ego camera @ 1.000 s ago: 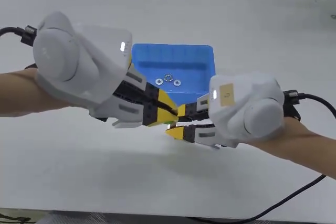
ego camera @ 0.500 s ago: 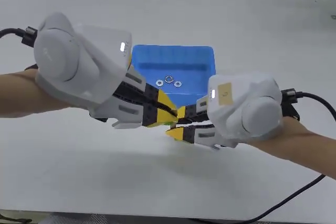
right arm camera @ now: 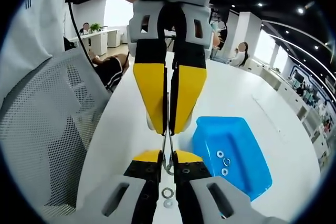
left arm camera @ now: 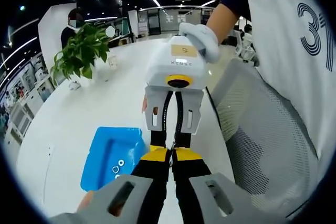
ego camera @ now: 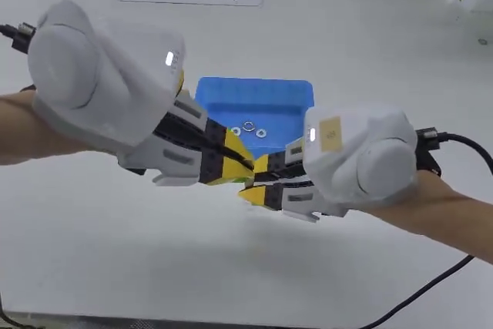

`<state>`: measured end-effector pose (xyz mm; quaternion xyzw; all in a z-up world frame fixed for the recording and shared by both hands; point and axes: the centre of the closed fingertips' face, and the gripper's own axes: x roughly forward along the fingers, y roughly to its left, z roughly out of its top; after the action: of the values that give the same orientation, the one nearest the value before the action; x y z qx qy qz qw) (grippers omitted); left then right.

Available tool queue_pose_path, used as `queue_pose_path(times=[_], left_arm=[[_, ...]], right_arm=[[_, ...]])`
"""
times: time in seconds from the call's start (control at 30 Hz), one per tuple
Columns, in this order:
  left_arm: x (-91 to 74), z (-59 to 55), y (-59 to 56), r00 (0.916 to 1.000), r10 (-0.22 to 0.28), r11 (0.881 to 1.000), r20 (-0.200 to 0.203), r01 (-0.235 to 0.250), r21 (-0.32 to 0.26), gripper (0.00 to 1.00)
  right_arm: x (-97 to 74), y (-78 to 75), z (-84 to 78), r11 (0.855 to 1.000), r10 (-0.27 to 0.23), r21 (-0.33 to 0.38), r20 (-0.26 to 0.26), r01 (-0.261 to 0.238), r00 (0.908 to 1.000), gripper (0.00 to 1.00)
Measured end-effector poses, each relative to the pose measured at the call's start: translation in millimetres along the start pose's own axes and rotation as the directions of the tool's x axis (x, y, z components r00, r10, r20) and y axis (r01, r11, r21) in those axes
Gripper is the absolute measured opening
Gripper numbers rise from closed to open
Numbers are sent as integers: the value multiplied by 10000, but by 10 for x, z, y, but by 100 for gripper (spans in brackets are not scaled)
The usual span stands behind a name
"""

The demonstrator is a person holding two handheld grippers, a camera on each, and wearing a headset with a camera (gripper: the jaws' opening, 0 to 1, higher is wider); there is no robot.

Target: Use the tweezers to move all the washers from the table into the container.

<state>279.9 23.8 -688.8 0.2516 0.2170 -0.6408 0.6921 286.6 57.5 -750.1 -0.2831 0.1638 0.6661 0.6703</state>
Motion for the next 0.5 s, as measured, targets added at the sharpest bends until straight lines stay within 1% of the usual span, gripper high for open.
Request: queue_pose_path(times=[0.1, 0.23, 0.5], left_arm=[[-66, 59, 1, 10000, 13, 9999, -72, -11, 165, 6], [-150, 140, 30, 9999, 71, 9993, -91, -68, 361, 6], [-221, 268, 53, 9998, 41, 9968, -174, -27, 802, 6]], right_arm=[[-36, -20, 79, 9998, -71, -173, 82, 72, 9999, 10], [-90, -77, 181, 9988, -299, -381, 156, 305, 9994, 10], [-179, -143, 279, 9971, -459, -604, 185, 470, 9988, 10]])
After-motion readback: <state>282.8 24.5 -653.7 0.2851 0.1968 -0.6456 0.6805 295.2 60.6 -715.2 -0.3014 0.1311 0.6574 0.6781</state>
